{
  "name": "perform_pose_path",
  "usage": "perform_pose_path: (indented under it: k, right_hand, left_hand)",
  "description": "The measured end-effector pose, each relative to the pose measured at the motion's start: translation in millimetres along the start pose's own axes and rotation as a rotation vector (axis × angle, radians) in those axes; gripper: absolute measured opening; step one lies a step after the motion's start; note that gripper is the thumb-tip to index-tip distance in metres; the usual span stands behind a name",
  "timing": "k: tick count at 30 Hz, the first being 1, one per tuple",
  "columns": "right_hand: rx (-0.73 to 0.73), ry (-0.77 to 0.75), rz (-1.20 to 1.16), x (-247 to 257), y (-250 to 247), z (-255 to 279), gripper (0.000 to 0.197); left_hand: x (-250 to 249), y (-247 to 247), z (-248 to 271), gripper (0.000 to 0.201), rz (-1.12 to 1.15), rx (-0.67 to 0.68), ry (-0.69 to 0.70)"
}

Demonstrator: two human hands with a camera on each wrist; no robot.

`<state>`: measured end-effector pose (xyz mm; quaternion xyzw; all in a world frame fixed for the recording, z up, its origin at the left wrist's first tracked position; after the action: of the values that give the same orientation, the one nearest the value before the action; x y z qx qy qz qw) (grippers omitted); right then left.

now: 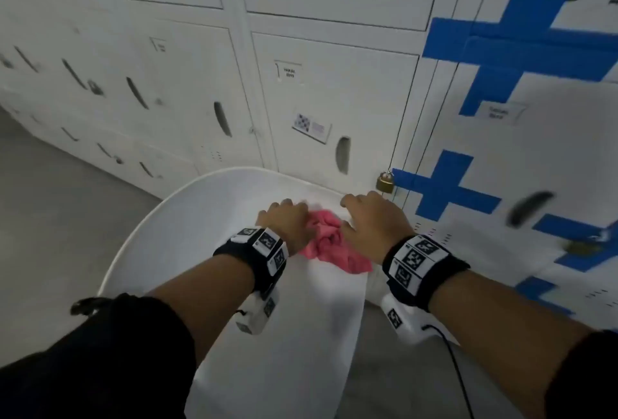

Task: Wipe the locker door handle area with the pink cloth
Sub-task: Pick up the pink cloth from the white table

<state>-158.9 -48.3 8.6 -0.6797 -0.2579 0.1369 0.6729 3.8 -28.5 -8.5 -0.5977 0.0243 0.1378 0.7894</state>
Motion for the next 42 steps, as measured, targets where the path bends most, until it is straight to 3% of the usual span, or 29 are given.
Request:
perform_pose_path:
  k: [3,7,9,15,20,26,31,35,38,42]
  right_hand:
    - [0.046,-0.013,0.014,3.0,30.1,-8.3,0.034]
    - [0.136,-0.011,0.008,5.4,60.4,-13.8,0.062]
    - [0.142,-0.007,0.006,5.4,67.3,-15.1,0.066]
    - [0.135,0.01,-0.012,3.3,70.3,-14.8,0.05]
    - [0.071,0.078,-0.174,-11.0,45.2,-7.7,0.029]
    - [-0.101,0.119,-0.516,-35.6,-37.7,14.7,0.007]
    - [-0.38,0.198,-0.809,-65.0,-121.1,50.3,0.044]
    - [-0.608,0.127,-0.967,-85.3,-193.8,81.0,0.061]
    - [-0.783,0.126,-1.001,-103.0,-238.1,103.5,0.054]
    - [-0.955,0.138,-1.002,-125.0,-291.9,137.8,0.037]
  left_hand:
    - [4.5,15.5,-3.7,0.035,-0.046,0.079,0.047]
    - [8.6,32.0,-10.3,0.042,-0.081,0.098,0.098]
    - [10.2,36.3,-14.8,0.044,-0.08,0.09,0.103]
    - [8.3,30.6,-21.7,0.036,-0.088,0.061,0.169]
    - [-10.9,2.5,-18.6,0.027,0.033,-0.005,0.272]
    - [-72.3,-67.1,3.3,0.016,0.206,-0.119,0.49]
    - [-139.6,-131.7,29.8,0.017,0.332,-0.305,0.69]
    - [-210.8,-180.2,63.0,0.033,0.572,-0.363,0.888]
    - [-262.2,-208.8,90.7,0.039,0.691,-0.283,0.99]
    - [-314.0,-238.9,115.9,0.045,0.667,-0.292,1.13]
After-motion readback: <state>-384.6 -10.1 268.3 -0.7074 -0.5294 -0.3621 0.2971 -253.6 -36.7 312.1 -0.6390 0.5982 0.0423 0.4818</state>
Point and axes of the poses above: each hand's wrist, its own z-axis away from the middle knuckle, its own y-axis out of the palm, x = y × z, the point moved 3 cm from there along -z, towards the middle knuckle, and after that the axes turned 2 degrees about z, right-handed, at the moved point
